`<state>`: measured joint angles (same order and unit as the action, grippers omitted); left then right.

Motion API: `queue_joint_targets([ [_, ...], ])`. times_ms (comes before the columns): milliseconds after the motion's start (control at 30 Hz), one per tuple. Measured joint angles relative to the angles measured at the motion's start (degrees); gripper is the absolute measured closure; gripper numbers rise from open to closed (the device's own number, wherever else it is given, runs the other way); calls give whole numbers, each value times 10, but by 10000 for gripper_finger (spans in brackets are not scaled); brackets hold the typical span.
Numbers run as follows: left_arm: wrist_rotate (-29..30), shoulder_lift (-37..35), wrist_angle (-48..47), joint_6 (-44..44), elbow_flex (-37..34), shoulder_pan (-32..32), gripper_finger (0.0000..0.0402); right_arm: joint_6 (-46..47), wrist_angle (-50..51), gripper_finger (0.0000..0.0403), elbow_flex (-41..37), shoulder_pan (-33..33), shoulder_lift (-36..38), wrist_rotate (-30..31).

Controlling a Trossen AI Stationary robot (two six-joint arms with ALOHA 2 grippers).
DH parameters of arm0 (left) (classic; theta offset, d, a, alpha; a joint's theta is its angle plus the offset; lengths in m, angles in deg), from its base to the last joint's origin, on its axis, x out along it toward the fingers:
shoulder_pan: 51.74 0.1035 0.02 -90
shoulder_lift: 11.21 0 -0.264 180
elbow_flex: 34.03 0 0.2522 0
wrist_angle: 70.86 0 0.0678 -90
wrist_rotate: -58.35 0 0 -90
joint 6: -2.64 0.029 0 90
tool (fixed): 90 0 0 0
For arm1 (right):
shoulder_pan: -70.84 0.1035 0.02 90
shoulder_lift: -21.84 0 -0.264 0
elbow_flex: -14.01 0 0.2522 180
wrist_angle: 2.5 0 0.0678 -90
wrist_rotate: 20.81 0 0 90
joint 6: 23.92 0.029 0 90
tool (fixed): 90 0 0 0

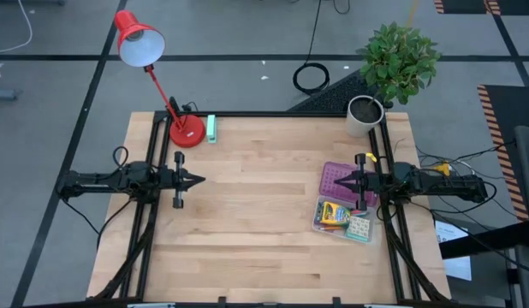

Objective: Pack school essentials
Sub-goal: Return to Home Position

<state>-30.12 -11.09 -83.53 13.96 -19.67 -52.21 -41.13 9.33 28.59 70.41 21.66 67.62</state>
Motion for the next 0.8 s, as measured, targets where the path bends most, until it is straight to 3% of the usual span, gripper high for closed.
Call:
queue_joint_targets([
  [800, 0, 0, 0, 0, 0, 0, 396, 0, 0, 403, 0, 0, 0, 0],
])
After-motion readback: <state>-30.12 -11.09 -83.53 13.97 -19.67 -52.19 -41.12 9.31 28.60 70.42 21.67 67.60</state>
